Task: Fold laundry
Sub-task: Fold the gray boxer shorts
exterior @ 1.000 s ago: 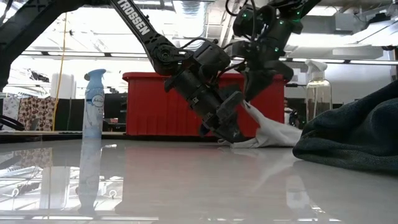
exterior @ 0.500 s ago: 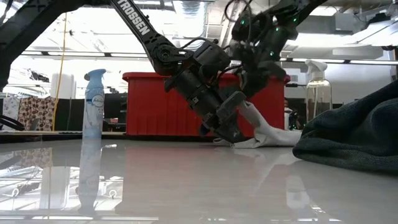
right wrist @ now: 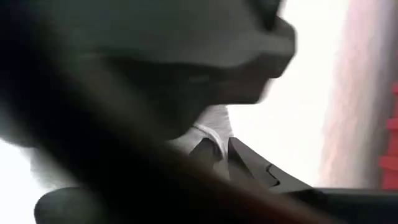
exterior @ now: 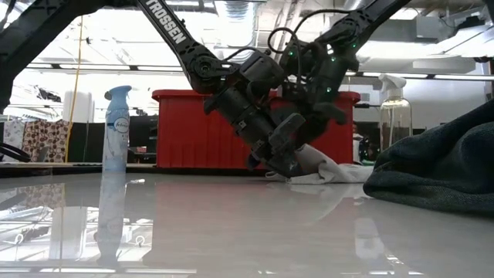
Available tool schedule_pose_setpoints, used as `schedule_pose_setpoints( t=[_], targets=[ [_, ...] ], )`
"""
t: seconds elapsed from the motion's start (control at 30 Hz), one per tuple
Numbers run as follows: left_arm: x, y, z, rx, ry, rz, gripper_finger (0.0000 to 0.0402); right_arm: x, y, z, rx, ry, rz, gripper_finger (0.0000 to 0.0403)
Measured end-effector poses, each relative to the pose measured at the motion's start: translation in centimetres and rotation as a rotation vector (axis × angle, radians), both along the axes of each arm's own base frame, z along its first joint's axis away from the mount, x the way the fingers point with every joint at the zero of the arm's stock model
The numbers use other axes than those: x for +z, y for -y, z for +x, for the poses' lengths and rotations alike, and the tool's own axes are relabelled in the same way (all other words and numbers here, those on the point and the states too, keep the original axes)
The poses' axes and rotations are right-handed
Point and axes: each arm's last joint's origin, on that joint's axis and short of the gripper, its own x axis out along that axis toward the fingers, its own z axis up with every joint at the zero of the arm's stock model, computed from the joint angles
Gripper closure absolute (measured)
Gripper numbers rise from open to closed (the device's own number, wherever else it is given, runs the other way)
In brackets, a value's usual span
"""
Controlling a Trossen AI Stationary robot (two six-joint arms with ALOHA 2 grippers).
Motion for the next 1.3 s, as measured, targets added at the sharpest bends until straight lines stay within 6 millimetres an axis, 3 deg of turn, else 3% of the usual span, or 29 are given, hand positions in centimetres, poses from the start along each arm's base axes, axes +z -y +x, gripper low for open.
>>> schedule_pose_setpoints(
  t=[0.23,0.53,0.97,1.13,1.3],
  targets=[
    [0.1,0.0,0.0,-0.009,0.002,0.014,0.0401,0.3,1.0,0.0,-0.029,0.046,-0.015,0.0326],
    [0.1,0.1,0.1,-0.011,0.002,0.015,0.0401,0.4,0.8,0.1,-0.013,0.063,0.005,0.0322],
    [0.1,0.1,0.1,-0.013,0.005,0.011,0.0401,1.2,1.3,0.2,-0.027,0.060,-0.003,0.0262],
    [0.1,0.1,0.1,-0.028,0.007,-0.020,0.0401,2.4,1.0,-1.2,-0.027,0.022,0.033,0.0262],
    [0.1,0.0,0.0,-0.015,0.009,-0.041,0.0401,4.3,0.8,-4.6,-0.027,-0.058,0.151,0.0311]
  ],
)
